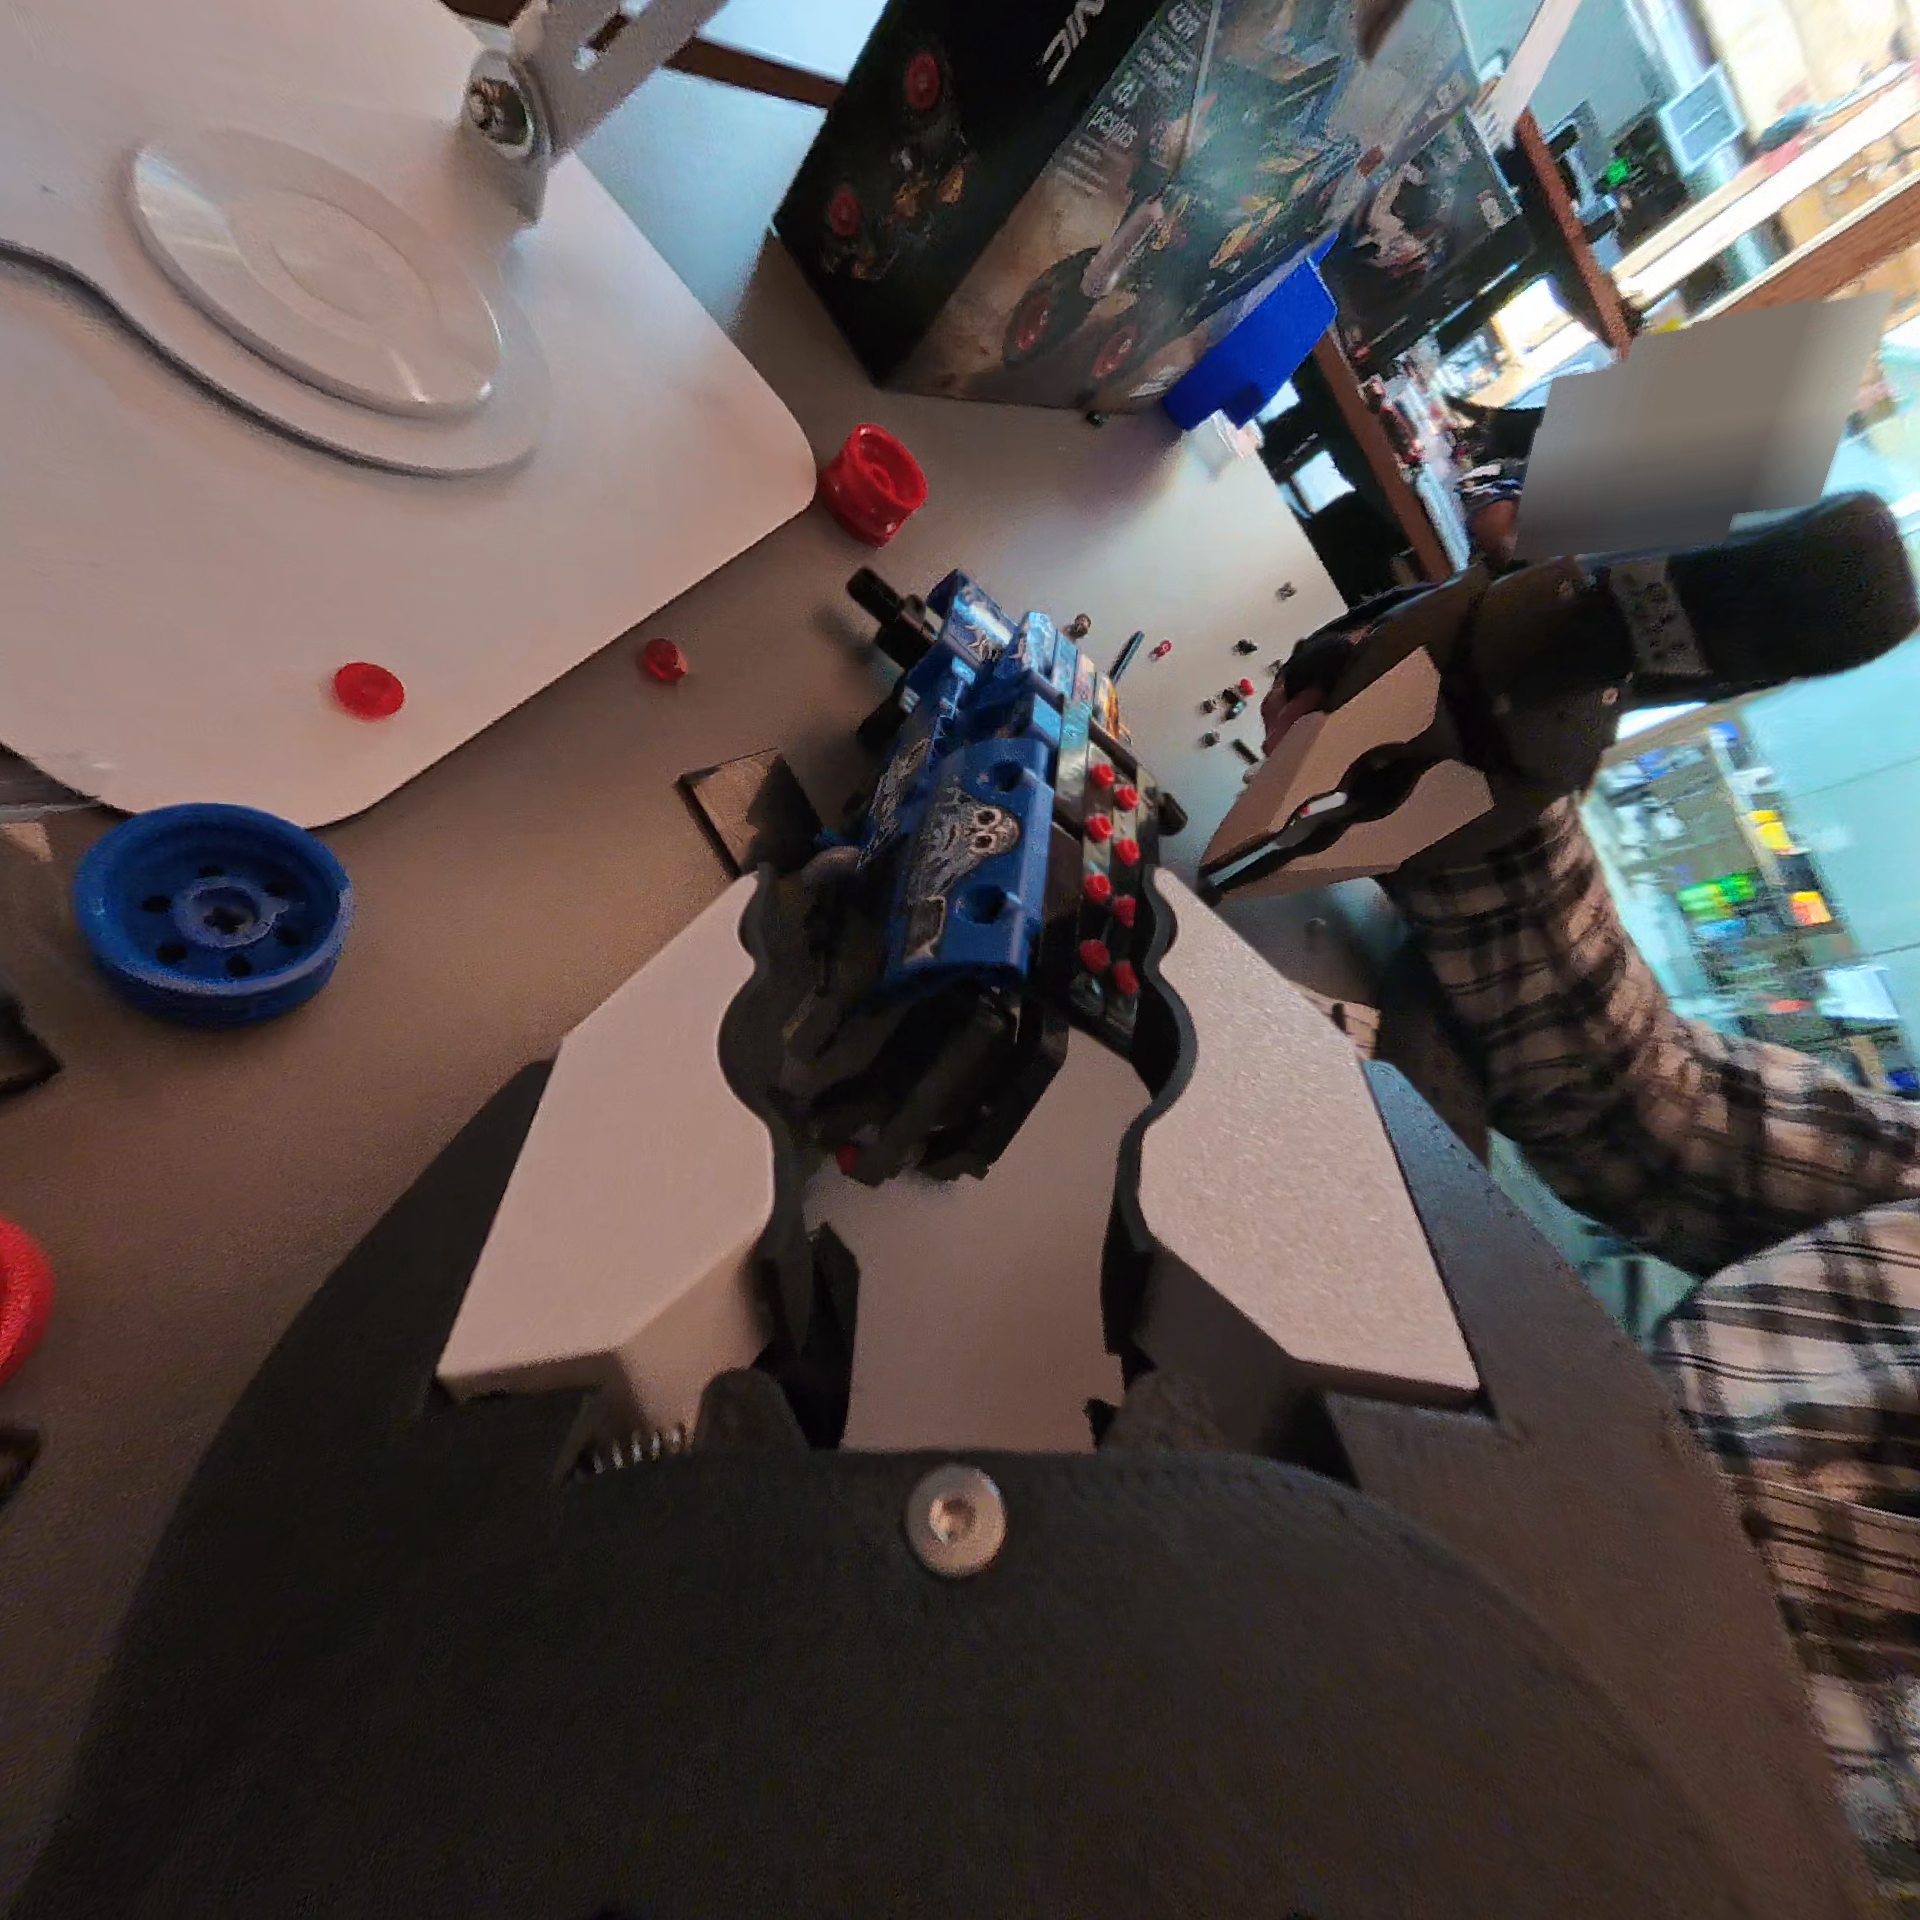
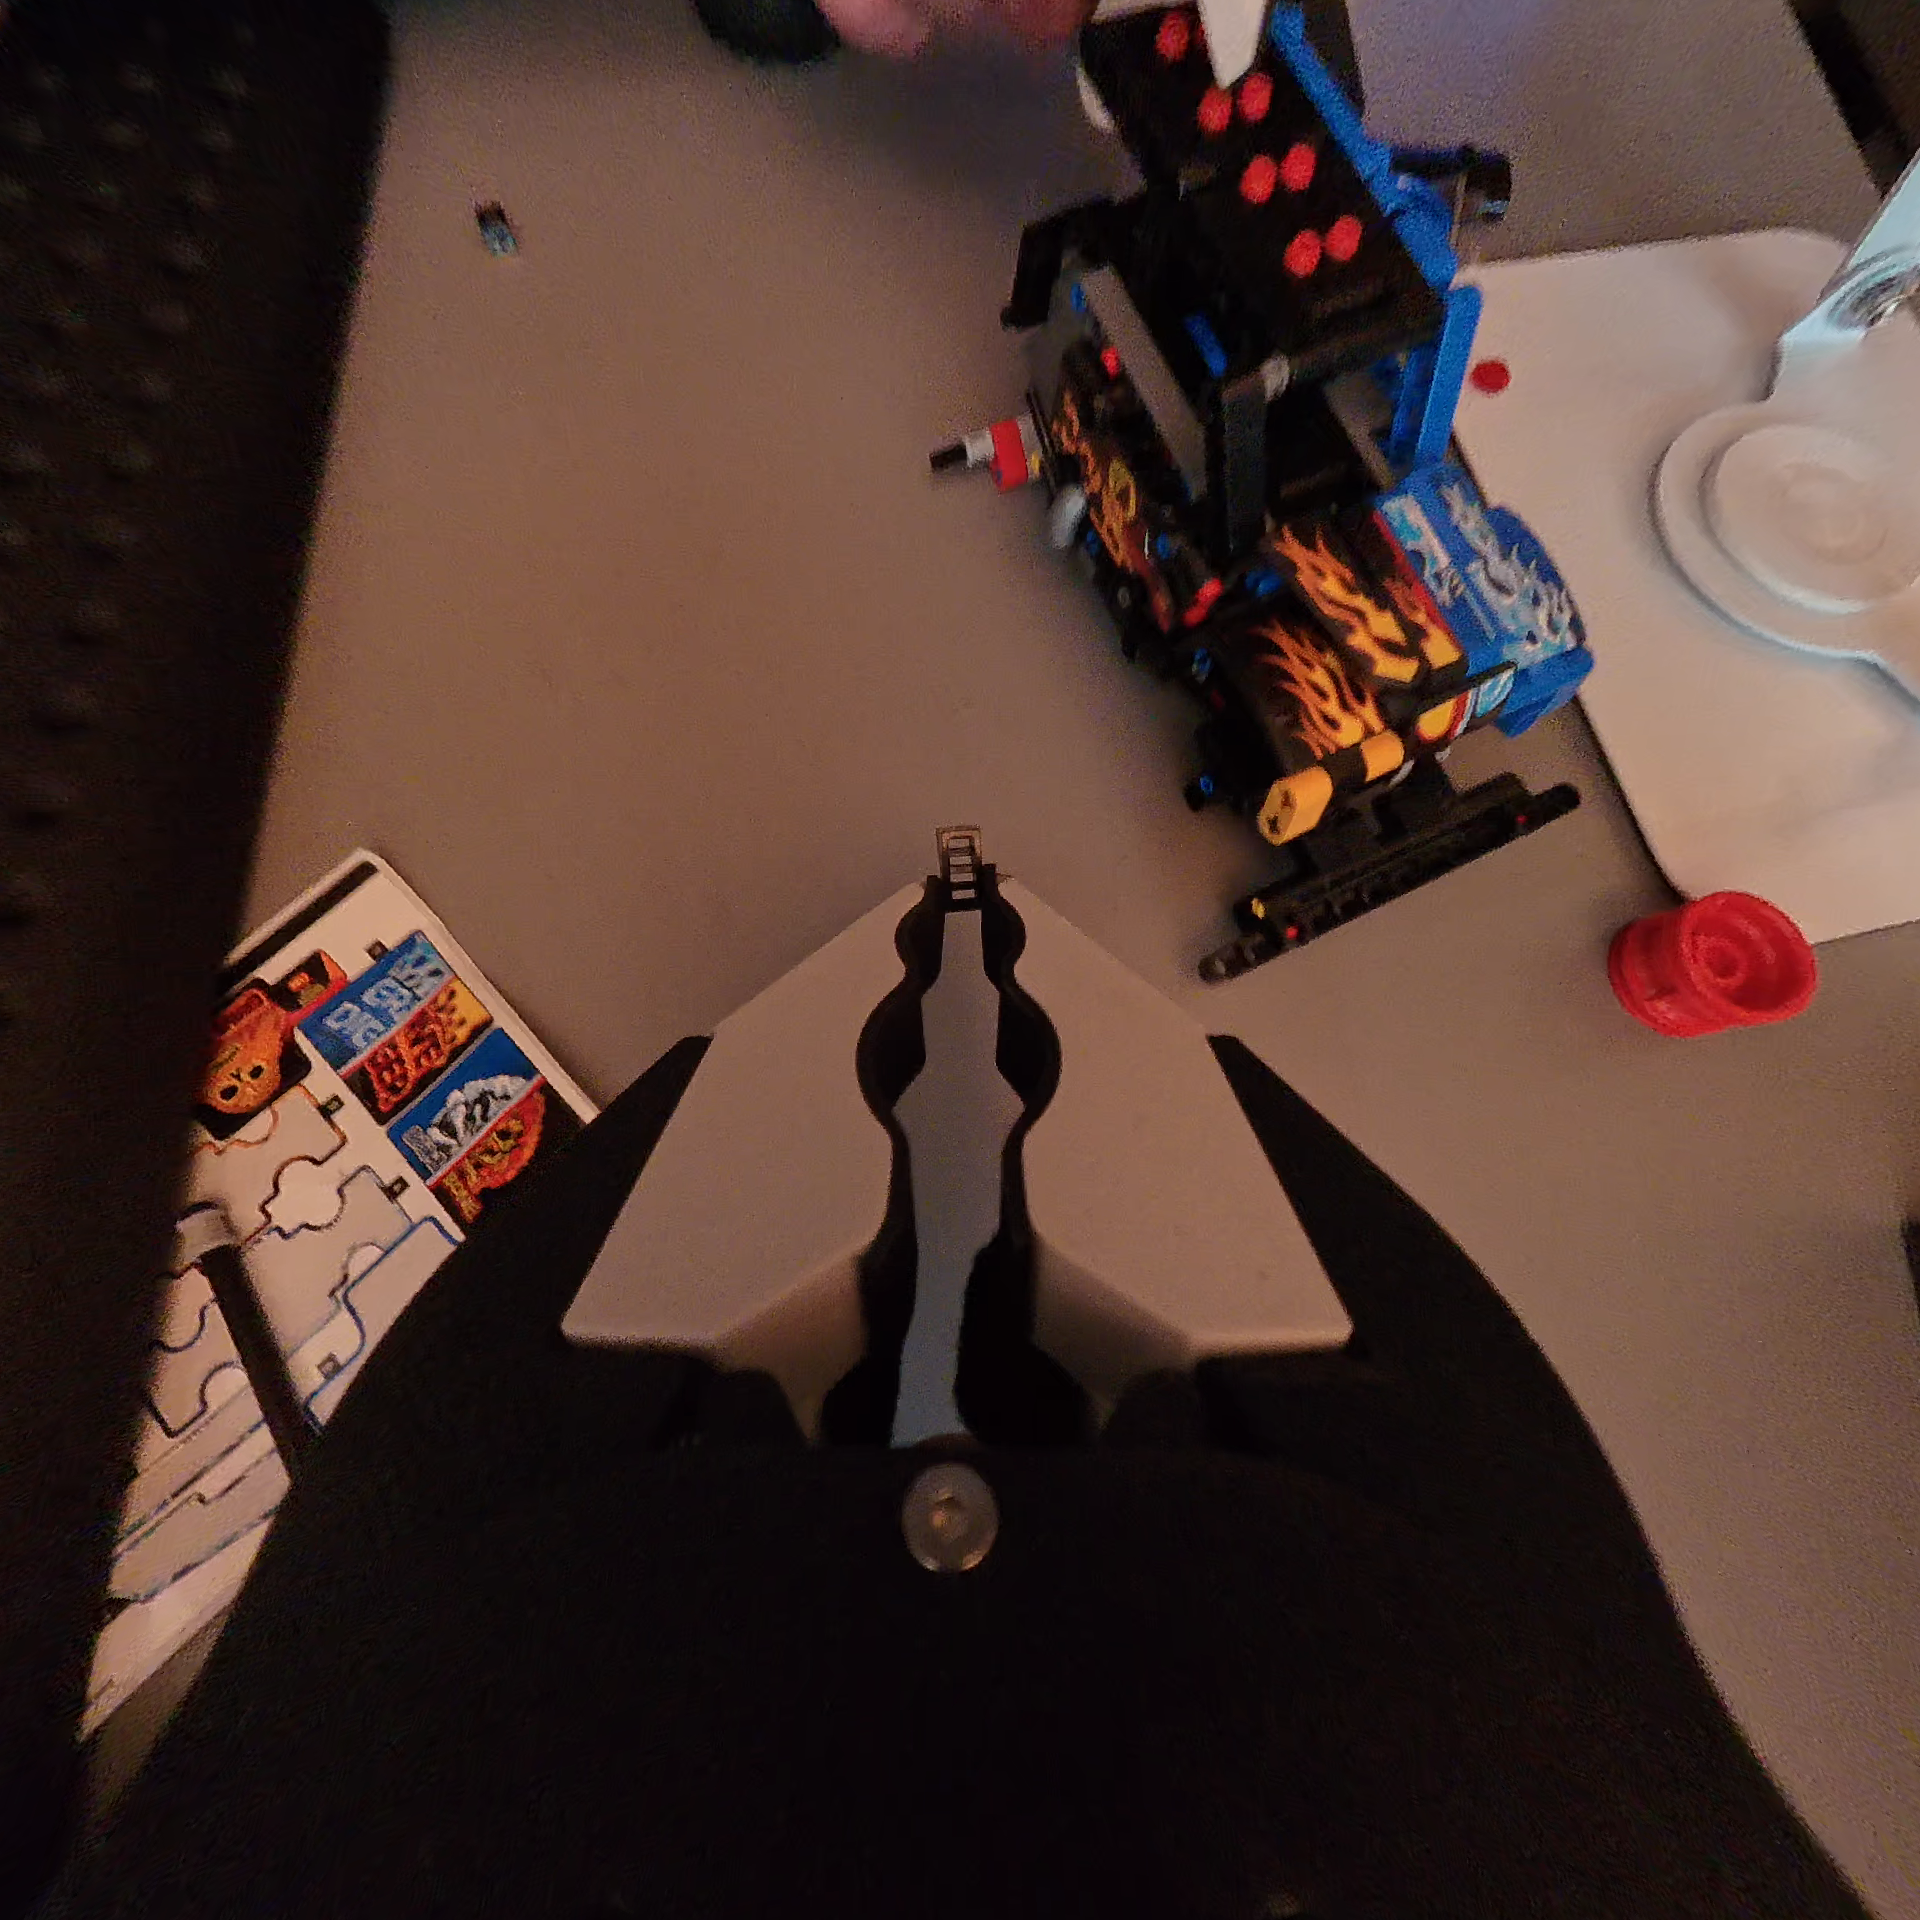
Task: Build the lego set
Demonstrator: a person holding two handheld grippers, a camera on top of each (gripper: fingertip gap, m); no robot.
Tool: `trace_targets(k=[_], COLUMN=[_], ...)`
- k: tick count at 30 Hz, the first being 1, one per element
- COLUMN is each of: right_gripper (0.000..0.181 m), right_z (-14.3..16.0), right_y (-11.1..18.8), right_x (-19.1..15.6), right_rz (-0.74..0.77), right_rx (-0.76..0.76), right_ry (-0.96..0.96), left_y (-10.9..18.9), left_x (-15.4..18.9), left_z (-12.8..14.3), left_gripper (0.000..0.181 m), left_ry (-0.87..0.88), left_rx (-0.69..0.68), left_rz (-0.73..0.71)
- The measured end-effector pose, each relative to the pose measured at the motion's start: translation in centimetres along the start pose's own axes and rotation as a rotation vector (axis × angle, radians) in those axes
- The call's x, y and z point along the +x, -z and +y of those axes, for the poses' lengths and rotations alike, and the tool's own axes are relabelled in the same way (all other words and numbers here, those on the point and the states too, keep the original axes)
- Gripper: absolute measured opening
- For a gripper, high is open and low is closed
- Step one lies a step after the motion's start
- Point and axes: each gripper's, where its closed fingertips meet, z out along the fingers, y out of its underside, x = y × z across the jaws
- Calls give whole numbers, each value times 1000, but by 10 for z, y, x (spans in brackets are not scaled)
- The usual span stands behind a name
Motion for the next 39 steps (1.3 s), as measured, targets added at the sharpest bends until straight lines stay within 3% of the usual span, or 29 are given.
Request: trace_targets(k=[5,8,10,16,21,25,32,39], right_gripper=[5,5,5,5,4,4,15,3], right_z=[-22,-43,-53,-67,-75,-80,-84,-87], right_y=[9,18,23,16,17,19,24,20], right_x=[1,3,2,-12,-13,-15,-18,-37], right_rz=[14,56,79,140,220,236,53,-131], right_rx=[113,214,257,246,241,255,356,397], right_ry=[-2,25,50,205,302,326,86,-10], left_y=[19,20,5,-44,-49,-45,-39,-34], left_x=[11,49,82,131,124,126,135,147], left_z=[1,4,17,37,33,33,36,43], left_gripper=[72,56,45,27,8,7,5,5], left_ry=[-213,-432,-521,-504,-428,-434,-629,-896], left_rx=[100,163,144,137,164,182,161,100], left_rz=[-197,-272,-229,-72,-25,18,32,49])
